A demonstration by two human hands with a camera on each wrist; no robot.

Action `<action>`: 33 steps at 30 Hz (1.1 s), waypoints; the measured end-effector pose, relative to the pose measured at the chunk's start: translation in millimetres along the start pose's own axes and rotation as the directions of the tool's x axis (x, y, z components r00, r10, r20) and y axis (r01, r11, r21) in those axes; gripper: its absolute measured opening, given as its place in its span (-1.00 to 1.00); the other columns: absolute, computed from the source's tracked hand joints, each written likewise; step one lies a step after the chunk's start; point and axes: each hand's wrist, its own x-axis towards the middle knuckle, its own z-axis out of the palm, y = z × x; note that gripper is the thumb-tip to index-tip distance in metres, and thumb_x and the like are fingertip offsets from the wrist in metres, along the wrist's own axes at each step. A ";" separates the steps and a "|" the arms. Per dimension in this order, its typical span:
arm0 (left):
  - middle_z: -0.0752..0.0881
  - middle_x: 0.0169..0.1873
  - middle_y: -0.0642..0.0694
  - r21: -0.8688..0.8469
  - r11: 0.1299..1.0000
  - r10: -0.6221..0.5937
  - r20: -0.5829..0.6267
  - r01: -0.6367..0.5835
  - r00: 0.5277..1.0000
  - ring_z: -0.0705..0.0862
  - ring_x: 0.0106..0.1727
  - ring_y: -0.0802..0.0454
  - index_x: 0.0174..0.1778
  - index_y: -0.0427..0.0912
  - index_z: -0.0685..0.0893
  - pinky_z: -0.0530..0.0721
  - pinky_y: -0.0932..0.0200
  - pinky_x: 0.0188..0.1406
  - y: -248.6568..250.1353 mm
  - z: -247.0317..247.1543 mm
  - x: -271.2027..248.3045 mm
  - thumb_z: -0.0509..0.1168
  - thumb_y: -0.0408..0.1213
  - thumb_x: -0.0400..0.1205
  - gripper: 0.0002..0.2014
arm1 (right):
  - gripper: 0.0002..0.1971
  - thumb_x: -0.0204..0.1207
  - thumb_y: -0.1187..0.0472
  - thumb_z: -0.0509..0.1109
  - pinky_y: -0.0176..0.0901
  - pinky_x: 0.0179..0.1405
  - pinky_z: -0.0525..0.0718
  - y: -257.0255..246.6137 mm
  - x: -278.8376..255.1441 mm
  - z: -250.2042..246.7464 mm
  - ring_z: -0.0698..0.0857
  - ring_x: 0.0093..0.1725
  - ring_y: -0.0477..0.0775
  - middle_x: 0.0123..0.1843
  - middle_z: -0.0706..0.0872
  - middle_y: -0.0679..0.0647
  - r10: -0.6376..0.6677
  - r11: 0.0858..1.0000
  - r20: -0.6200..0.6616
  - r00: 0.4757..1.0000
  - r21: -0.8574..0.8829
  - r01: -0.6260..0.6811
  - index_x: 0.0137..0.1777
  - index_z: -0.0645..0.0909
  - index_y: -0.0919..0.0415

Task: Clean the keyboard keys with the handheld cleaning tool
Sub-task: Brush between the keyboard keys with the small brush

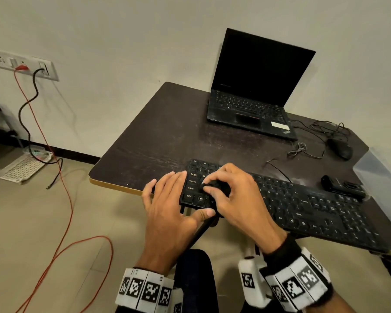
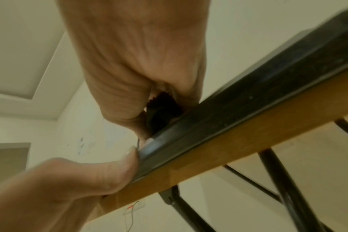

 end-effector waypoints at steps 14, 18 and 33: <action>0.67 0.50 0.06 -0.001 1.000 -0.009 0.003 0.009 1.000 0.51 0.66 0.05 0.57 -0.17 0.64 0.14 -0.16 0.76 1.3 0.0 1.0 0.16 0.60 0.56 -0.04 | -0.89 0.58 0.23 0.61 -0.18 0.10 0.67 -4.6 4.4 5.5 0.69 0.00 -0.17 -0.03 0.70 -0.15 0.040 0.998 -0.047 0.998 0.043 -0.038 -0.01 0.85 -0.02; 0.68 0.49 0.04 0.012 1.000 0.002 0.003 -0.002 1.000 0.52 0.65 0.04 0.57 -0.18 0.64 0.16 -0.16 0.76 -0.9 0.6 0.5 0.08 0.66 0.56 0.01 | -0.90 0.59 0.21 0.61 -0.24 0.10 0.64 -10.2 4.8 3.2 0.68 0.01 -0.19 -0.03 0.69 -0.18 0.045 0.998 0.042 0.998 0.051 -0.048 -0.01 0.85 -0.03; 0.58 0.51 0.16 -0.006 1.000 -0.013 0.014 0.013 1.000 0.41 0.68 0.16 0.60 -0.14 0.61 -0.02 0.05 0.80 -0.9 0.4 0.2 0.30 0.54 0.47 -0.04 | -0.94 0.62 0.16 0.60 -0.13 0.15 0.65 0.4 19.4 -6.3 0.68 0.04 -0.13 0.01 0.70 -0.14 0.111 0.994 -0.034 0.993 -0.012 -0.112 0.01 0.86 -0.05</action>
